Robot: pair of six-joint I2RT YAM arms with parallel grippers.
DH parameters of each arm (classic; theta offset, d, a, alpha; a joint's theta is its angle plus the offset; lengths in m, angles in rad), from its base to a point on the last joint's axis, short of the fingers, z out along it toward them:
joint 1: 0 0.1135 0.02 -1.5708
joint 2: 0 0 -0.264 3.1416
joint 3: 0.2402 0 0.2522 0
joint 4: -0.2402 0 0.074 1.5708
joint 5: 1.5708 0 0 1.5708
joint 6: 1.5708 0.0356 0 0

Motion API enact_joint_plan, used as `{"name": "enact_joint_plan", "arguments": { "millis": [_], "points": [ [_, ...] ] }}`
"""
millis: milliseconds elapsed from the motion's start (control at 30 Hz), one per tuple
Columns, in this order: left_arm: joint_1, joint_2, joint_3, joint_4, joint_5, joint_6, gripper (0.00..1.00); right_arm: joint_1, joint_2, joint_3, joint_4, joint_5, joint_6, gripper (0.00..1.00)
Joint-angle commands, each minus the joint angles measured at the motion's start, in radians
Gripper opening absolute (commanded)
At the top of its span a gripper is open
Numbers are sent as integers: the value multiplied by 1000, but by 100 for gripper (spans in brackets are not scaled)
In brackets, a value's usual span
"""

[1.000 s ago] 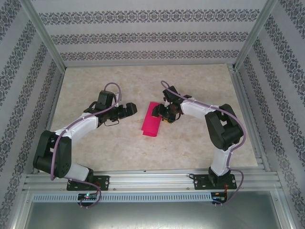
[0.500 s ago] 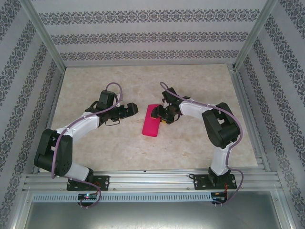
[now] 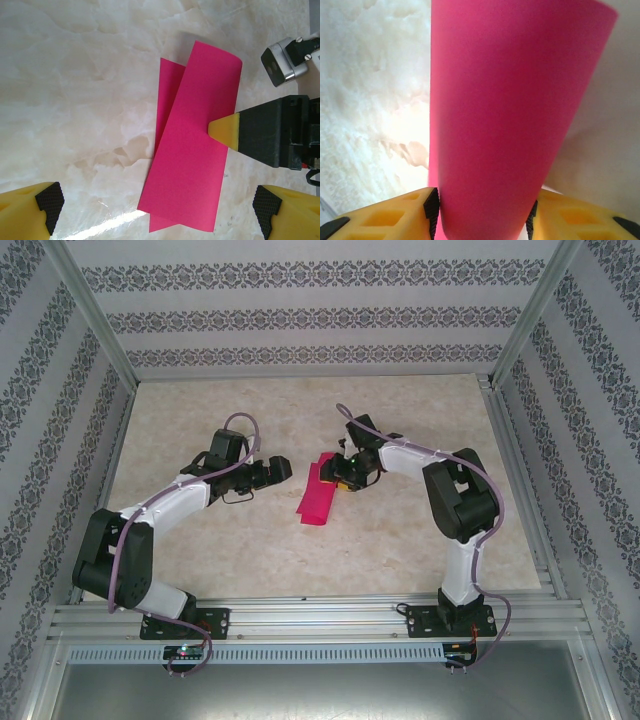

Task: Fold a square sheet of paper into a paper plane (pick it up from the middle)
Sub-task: Fold the square sheet of paper in half at the center of the table, then hold the square sheet of paper at the center of the table.

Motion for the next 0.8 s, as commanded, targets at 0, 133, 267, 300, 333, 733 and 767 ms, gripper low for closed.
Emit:
{"name": "enact_joint_plan", "arguments": {
  "millis": [0, 133, 267, 300, 333, 733, 767],
  "points": [
    [-12, 13, 32, 17, 7, 5, 100, 12, 28, 52, -46, -49, -82, 50],
    [-14, 15, 35, 17, 6, 2, 100, 13, 56, 110, -145, -68, -206, 52],
    [-16, 15, 43, 5, 7, 10, 100, 0, 53, 126, -222, -14, -238, 57],
    [-15, 15, 43, 5, 7, 11, 100, -2, 45, 120, -221, -22, -244, 60],
    [-17, 18, 44, 5, 6, 9, 100, -2, 39, 118, -226, -20, -247, 60],
    [-24, 38, 53, 20, 5, -7, 100, 28, 39, 103, -249, 174, -99, 64],
    [-23, 39, 51, 24, 6, -11, 100, 38, 45, 106, -242, 170, -82, 64]
  ]
}}
